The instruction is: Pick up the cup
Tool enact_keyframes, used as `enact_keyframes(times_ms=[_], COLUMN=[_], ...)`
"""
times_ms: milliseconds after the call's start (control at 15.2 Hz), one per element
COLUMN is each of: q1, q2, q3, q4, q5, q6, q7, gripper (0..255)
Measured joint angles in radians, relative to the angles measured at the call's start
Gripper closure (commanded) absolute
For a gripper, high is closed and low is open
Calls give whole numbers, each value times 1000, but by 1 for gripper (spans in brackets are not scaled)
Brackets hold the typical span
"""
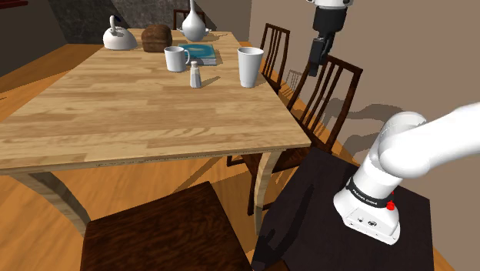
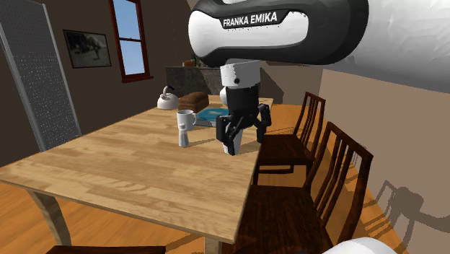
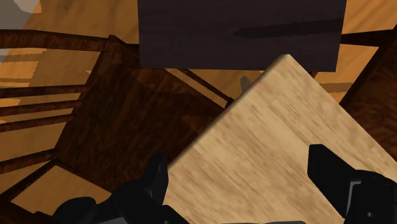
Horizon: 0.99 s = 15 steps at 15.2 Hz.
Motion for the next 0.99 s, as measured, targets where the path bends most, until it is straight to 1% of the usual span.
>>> enact_keyframes(times_ms=[132,264,594,990], q1=[-3,-9,-28,-46], q2=[16,67,248,455], q3=[-3,-6,-15,-22], q4=[6,27,134,285], q5=[-4,-11,-31,-52], q6=[12,46,138,214], q7=[-2,0,6,18], gripper=[0,0,0,0])
